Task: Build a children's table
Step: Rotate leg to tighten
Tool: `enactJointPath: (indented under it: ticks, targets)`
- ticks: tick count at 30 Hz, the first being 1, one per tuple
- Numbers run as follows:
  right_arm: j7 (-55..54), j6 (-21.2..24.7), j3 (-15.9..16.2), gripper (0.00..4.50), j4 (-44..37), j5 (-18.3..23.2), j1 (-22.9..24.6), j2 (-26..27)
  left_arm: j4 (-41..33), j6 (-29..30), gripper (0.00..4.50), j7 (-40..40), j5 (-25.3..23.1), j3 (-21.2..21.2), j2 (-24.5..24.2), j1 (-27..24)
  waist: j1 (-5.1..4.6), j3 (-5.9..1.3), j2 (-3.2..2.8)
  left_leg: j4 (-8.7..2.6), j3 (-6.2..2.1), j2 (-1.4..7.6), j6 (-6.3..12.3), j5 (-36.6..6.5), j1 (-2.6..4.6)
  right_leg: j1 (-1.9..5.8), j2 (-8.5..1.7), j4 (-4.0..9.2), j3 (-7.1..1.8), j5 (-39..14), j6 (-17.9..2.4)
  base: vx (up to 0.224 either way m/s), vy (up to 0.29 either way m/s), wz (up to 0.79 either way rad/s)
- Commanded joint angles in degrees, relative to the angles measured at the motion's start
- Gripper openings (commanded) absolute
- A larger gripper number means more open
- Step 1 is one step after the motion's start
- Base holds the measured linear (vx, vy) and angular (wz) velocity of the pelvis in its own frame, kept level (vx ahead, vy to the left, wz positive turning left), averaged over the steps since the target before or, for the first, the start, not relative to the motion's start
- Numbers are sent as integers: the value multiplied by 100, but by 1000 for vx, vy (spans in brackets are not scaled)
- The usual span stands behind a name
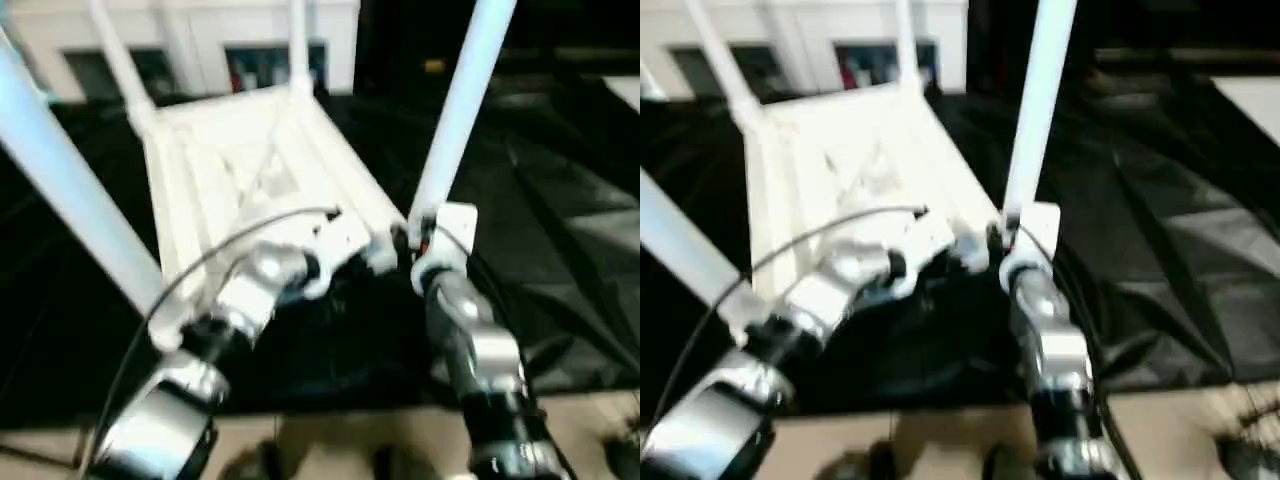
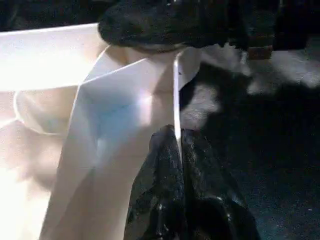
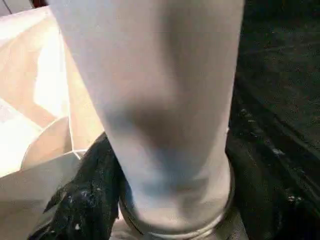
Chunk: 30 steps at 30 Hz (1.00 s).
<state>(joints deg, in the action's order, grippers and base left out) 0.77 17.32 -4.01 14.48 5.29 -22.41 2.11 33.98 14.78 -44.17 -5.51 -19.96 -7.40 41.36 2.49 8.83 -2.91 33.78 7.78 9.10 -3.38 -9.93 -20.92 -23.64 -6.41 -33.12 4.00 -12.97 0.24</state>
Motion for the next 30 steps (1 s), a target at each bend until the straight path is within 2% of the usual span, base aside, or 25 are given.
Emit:
enactJointPath:
  ticks: [1, 2, 3, 4, 5, 6, 7, 8, 9, 10, 11, 12, 13, 14, 16, 17, 18, 19, 20, 21, 22, 23, 25, 27, 30]
  targets:
    - [506, -76, 349, 342, -188, 222, 110, 81, 102, 70, 0, -109, -87, -114, -75, -142, -112, -377, -30, -642, -140, 306, -151, -2728, 114, 203, -62, 437, -141, -1983, -594, 0, 0, 0]
    - [553, -147, 352, 355, -337, 259, 128, -13, 24, 77, 0, -211, -51, -102, -163, -189, -177, -362, 10, -682, -131, 299, -165, -3122, 112, 222, -56, 415, -149, -1345, -852, 0, 0, 0]
    - [548, -156, 351, 367, -344, 262, 127, -19, 25, 75, 0, -217, -49, -101, -168, -190, -197, -340, 30, -708, -115, 289, -120, -3223, 79, 261, -68, 424, -139, -1378, -883, 0, 0, 0]
    - [689, -133, 371, 367, -445, 326, 134, -106, -8, 34, 0, -289, -42, -112, -224, -214, -224, -335, 71, -687, -88, 244, -45, -3297, 72, 273, -119, 488, -127, -1879, -790, 0, 0, 0]
    - [713, -128, 376, 376, -462, 337, 135, -122, -12, 24, 0, -301, -42, -115, -233, -218, -240, -329, 68, -669, -76, 233, -17, -3319, 105, 241, -149, 528, -133, -2136, -746, 0, 0, 0]
    - [783, -117, 389, 376, -508, 368, 138, -165, -23, -3, 0, -333, -40, -122, -259, -227, -259, -332, 66, -642, -61, 218, 29, -3243, 129, 210, -185, 579, -149, -2451, -682, 0, 0, 0]
    - [1308, 47, 397, 397, -828, 593, 200, -479, -141, -82, 0, -549, 15, -129, -406, -299, -271, -331, 92, -640, -56, 215, 83, -3087, 104, 231, -201, 606, -150, -2604, -612, 0, 0, 0]
    - [1321, 51, 397, 406, -835, 598, 201, -486, -144, -83, 0, -554, 16, -130, -409, -301, -245, -344, 104, -642, -53, 217, 168, -2852, 71, 273, -222, 612, -163, -2655, -542, 0, 0, 0]
    - [1321, 51, 397, 406, -835, 598, 201, -486, -144, -83, 0, -554, 16, -130, -409, -301, -233, -361, 94, -639, -38, 224, 192, -2723, 79, 255, -232, 610, -182, -2593, -560, 0, 0, 0]
    - [2329, 352, 429, 420, -1269, 825, 385, -1214, -425, -114, 0, -949, 120, -141, -669, -435, -194, -398, 120, -637, -7, 246, 307, -2309, 74, 303, -216, 573, -212, -2073, -689, 0, 0, 0]
    - [2618, 394, 453, 420, -1364, 869, 444, -1431, -492, -97, 0, -1044, 144, -146, -733, -466, -194, -398, 120, -637, -7, 246, 307, -2309, 74, 303, -216, 573, -212, -2073, -689, 0, 0, 0]
    - [2813, 404, 464, 420, -1412, 875, 486, -1574, -541, -127, 0, -1132, 163, -155, -782, -489, -155, -404, 124, -636, 35, 276, 436, -1936, 51, 302, -210, 529, -256, -1542, -853, 0, 0, 0]
    - [3154, 407, 485, 420, -1487, 883, 560, -1821, -624, -190, 0, -1289, 196, -175, -867, -529, -142, -419, 117, -626, 89, 290, 486, -1926, 114, 236, -187, 529, -264, -1460, -1037, 0, 0, 0]
    - [3528, 357, 541, 420, -1540, 899, 644, -2127, -756, -186, 0, -1493, 248, -205, -978, -587, -157, -401, 162, -612, 134, 279, 478, -2118, 113, 200, -174, 548, -265, -1760, -1103, 0, 0, 0]
    - [4066, 356, 618, 420, -1597, 964, 751, -2567, -983, -230, 0, -1905, 370, -260, -1177, -698, -116, -442, 186, -596, 160, 302, 495, -1972, 96, 235, -200, 532, -298, -1876, -1072, 25, -13, 4]
    - [4337, 362, 670, 420, -1612, 1004, 794, -2779, -1098, -217, 0, -2086, 417, -288, -1287, -749, -99, -456, 167, -589, 183, 318, 536, -1765, 89, 217, -199, 503, -322, -1667, -1143, 50, -26, 8]
    - [4625, 355, 753, 420, -1615, 1026, 824, -2994, -1246, -177, 0, -2292, 502, -301, -1404, -807, -104, -468, 181, -577, 189, 314, 563, -1629, 56, 235, -189, 483, -328, -1503, -1177, 60, -22, 6]
    - [4685, 355, 774, 420, -1615, 1028, 829, -3037, -1280, -149, 0, -2330, 524, -299, -1425, -818, -90, -476, 194, -555, 196, 311, 635, -1432, 21, 245, -177, 426, -336, -1224, -1244, 60, -18, 4]
    - [4841, 374, 844, 420, -1626, 1037, 835, -3167, -1365, -76, 0, -2409, 567, -292, -1480, -844, -84, -469, 181, -543, 220, 320, 684, -1440, 58, 198, -166, 428, -348, -1223, -1303, 60, -18, 4]
    - [4904, 376, 893, 420, -1619, 1024, 826, -3230, -1402, -76, 0, -2455, 583, -292, -1513, -858, -81, -477, 184, -533, 227, 322, 696, -1434, 74, 189, -155, 427, -351, -1238, -1330, 60, -21, 9]
    - [4973, 345, 983, 420, -1577, 964, 796, -3307, -1452, -67, 0, -2515, 605, -292, -1560, -877, -73, -496, 210, -512, 248, 314, 727, -1307, 74, 195, -149, 401, -359, -1097, -1405, 61, -25, 11]
    - [4973, 345, 983, 420, -1577, 964, 796, -3307, -1452, -67, 0, -2515, 605, -292, -1560, -877, -57, -503, 193, -500, 261, 311, 782, -1114, 63, 203, -156, 383, -363, -932, -1449, 61, -25, 11]
    - [4943, 314, 1014, 420, -1499, 943, 738, -3271, -1482, -53, 0, -2522, 615, -290, -1578, -882, -40, -510, 199, -478, 284, 318, 843, -968, 70, 186, -143, 364, -367, -752, -1518, 57, -28, 11]
    - [4964, 306, 1053, 420, -1436, 949, 688, -3210, -1496, -44, 0, -2522, 623, -285, -1583, -884, -37, -532, 226, -453, 276, 305, 900, -724, 5, 240, -144, 301, -354, -524, -1551, 34, -16, 6]
    - [5083, 225, 1147, 420, -1359, 876, 652, -3171, -1545, -23, 0, -2564, 641, -269, -1615, -908, -23, -520, 224, -446, 272, 299, 911, -702, -15, 234, -143, 306, -349, -633, -1510, 0, 0, 0]
